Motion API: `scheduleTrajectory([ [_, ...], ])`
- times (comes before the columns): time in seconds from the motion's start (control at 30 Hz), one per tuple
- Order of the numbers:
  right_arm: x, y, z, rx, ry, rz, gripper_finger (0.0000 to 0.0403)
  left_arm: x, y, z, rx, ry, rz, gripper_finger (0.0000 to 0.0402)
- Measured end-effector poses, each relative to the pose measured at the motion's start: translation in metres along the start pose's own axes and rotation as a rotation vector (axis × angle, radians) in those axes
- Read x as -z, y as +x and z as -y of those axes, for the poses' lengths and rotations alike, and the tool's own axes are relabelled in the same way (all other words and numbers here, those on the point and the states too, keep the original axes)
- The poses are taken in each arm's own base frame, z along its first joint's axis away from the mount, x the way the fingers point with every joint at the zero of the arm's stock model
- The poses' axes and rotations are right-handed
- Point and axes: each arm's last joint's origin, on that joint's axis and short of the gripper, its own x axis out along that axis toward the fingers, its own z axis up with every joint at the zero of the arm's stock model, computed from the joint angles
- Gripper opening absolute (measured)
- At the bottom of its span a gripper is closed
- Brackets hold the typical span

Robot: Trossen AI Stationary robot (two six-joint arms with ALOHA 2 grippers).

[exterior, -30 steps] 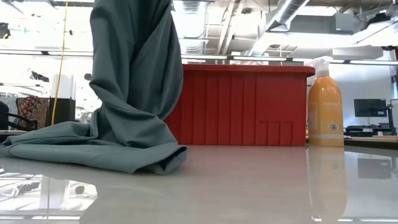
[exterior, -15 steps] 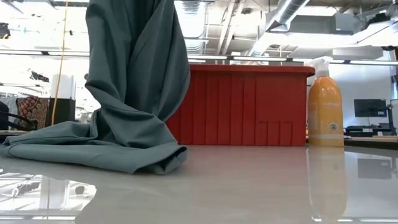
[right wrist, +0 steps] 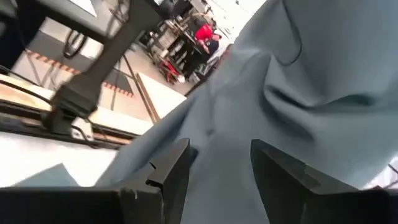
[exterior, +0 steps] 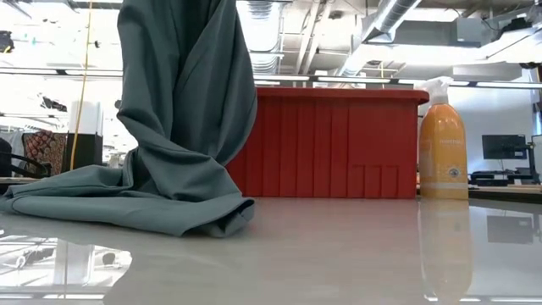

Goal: Fold Laundry from Bin
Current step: Fold the light blue pants

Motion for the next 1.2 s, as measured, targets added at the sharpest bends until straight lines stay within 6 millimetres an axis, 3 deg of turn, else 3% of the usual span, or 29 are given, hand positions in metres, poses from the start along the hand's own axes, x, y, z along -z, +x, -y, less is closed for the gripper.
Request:
scheduleTrajectory([
  [0.47, 0.012, 0.021, 0.004, 0.023, -0.066, -0.061, 0.0184, -0.001, 0.006, 0.002, 0.014, -0.009, 0.053, 0.0025],
  [0.6, 0.017, 0.029, 0.008, 0.094, -0.076, -0.131, 0.0140, -0.001, 0.005, 0.002, 0.015, -0.009, 0.053, 0.0025],
  [0.8, 0.011, 0.035, 0.022, 0.171, -0.162, -0.156, 0.0021, 0.004, 0.011, 0.002, 0.034, -0.004, 0.024, 0.0025],
  [0.93, -0.020, 0.020, 0.059, 0.176, -0.115, -0.077, 0.0024, 0.002, 0.012, 0.005, 0.072, -0.006, 0.044, 0.0025],
  [1.07, -0.055, -0.002, 0.135, 0.183, -0.070, 0.096, 0.0019, -0.005, 0.012, 0.012, 0.161, 0.015, 0.105, 0.0025],
  [1.2, -0.073, -0.019, 0.201, 0.216, -0.058, 0.331, 0.0019, -0.012, 0.010, 0.017, 0.220, 0.031, 0.175, 0.0025],
])
